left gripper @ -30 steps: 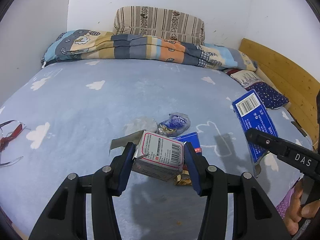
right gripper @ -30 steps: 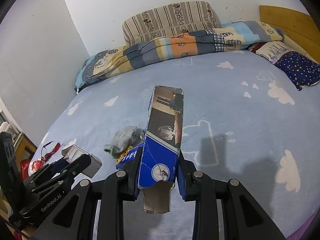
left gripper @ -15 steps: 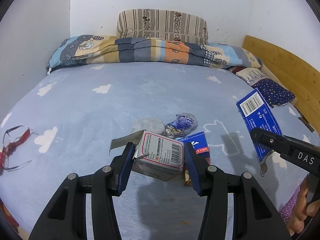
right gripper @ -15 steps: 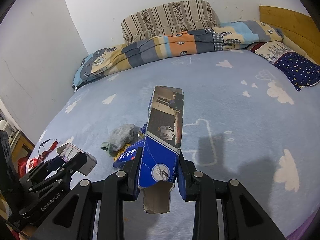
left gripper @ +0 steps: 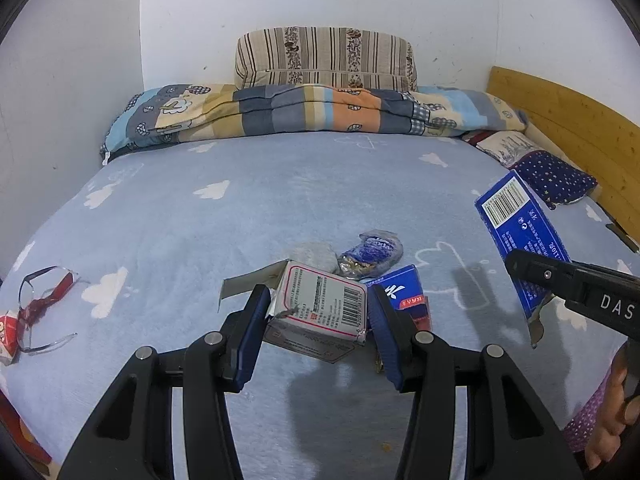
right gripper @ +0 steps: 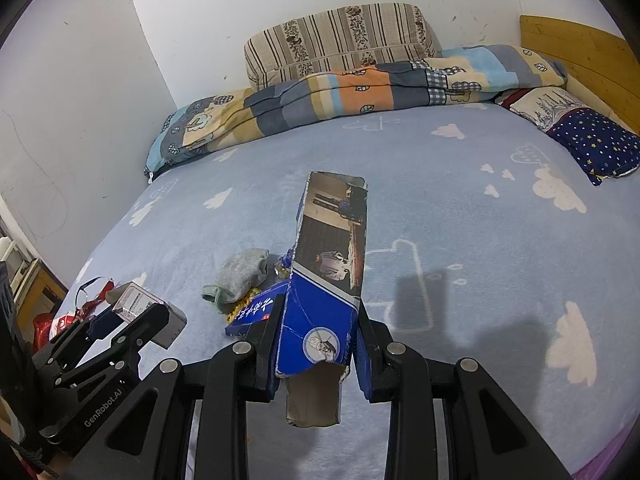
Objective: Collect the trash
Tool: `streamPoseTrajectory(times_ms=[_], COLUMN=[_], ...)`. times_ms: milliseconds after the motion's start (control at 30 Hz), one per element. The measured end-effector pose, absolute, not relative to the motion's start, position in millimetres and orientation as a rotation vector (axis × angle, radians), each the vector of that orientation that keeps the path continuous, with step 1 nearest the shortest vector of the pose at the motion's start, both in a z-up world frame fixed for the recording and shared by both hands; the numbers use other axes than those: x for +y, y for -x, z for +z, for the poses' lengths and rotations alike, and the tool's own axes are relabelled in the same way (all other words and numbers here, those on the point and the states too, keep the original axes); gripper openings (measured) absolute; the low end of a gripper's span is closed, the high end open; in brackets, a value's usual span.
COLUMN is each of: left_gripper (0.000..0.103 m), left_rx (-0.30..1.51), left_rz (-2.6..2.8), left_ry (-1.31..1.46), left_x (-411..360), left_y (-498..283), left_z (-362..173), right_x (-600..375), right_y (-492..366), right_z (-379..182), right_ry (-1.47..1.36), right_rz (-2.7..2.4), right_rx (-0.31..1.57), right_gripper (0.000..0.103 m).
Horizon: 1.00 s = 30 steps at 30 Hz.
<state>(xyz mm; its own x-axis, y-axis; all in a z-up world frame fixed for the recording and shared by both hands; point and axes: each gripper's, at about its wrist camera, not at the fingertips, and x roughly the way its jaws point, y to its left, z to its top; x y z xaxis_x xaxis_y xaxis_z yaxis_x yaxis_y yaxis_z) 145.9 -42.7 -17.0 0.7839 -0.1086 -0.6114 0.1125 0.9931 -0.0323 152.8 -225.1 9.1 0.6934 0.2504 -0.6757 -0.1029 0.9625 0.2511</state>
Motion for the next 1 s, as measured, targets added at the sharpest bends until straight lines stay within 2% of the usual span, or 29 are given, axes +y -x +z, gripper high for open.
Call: streamPoseTrajectory(times_ms=[1000], left_gripper=[0.049], left_rx=[0.641], left_rz=[-0.12], left_ry=[-0.038], left_x=[-47.2], left_y=[-143.1], left_z=[-12.9], right_x=[-226.5], right_y=[-147.9], right_z=[16.2], right_ry=[-0.218], right_rz=[0.199], right_rx=[0.761], right_gripper=[0.031])
